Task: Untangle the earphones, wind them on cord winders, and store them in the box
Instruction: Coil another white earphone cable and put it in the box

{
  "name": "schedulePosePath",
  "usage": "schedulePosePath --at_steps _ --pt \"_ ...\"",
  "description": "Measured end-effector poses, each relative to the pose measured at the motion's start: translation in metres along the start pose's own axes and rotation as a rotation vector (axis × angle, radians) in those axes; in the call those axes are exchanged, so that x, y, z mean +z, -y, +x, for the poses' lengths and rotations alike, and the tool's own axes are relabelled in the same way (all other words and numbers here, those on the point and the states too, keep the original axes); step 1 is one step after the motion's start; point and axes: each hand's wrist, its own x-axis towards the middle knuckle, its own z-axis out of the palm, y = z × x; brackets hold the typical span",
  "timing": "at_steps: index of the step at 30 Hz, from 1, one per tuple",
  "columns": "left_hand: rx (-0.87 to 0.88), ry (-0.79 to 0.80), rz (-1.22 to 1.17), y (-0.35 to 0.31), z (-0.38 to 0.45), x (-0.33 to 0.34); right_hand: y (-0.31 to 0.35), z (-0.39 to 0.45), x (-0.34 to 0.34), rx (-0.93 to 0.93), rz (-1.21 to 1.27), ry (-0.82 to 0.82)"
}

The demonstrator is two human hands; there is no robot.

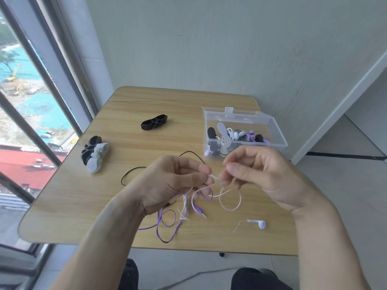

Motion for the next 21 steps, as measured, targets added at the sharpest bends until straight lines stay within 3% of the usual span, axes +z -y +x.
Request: schedulePosePath --at_steps 2,6,10,15,21 --pt "0.032 -0.047 -0.047 -0.003 0.001 -0.002 -0.009 0.002 -0.006 -0.010 -0.133 -0.116" --pt "0.078 -0.017 -0.215 -0.013 0.000 -0.009 -0.020 0.006 0.005 0.087 -0.353 0.131" --pt "0.122 -0.063 -0.252 -0.021 -0.006 -0.011 -0.015 0.010 0.027 0.057 -0.203 0.043" --pt "0.102 -0.147 0.012 -0.018 -0.010 -0.020 -0.002 0.013 0.026 -0.146 -0.056 -0.206" --pt "0.082 0.010 0.318 -0.014 -0.012 -0.015 -0.001 0.011 0.019 -0.153 -0.033 -0.213"
